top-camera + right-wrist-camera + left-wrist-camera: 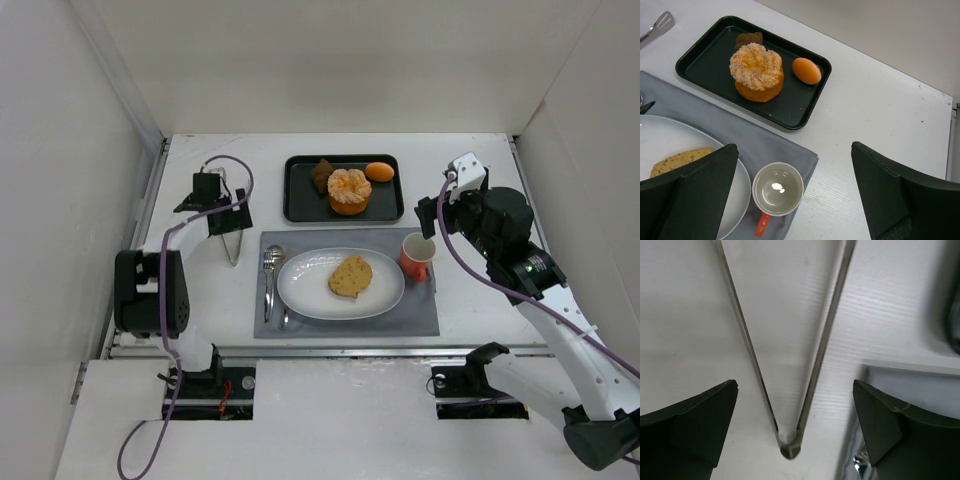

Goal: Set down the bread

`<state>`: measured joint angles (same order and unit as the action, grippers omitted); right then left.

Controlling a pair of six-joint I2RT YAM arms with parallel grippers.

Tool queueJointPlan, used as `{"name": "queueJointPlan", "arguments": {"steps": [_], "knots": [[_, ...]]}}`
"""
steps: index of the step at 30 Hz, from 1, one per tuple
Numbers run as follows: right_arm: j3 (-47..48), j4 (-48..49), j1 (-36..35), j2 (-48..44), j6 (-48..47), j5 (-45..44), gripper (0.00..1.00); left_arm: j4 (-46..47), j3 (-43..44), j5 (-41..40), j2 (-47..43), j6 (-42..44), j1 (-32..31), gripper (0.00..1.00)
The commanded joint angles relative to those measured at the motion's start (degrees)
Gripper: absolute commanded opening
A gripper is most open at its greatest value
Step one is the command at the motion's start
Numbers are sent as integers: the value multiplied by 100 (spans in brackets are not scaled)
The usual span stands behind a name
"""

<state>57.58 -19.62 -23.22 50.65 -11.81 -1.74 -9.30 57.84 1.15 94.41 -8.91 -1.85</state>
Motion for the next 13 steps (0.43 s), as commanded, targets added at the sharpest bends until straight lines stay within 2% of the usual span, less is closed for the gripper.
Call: {"name": "queueJointPlan", "arguments": {"steps": [1,5,7,13], "knots": [[51,283,28,-38,-14,-81,100,130,95,148,-1283,-129,18,100],[104,230,28,93,73,7,100,253,-115,587,-2302,-304,18,100],[156,230,28,94,205,-124,100,384,-325,755,-2933,-305,-201,100],[209,319,28,357,627,-406,100,877,-967,1282,-3833,-129,-676,100]]}}
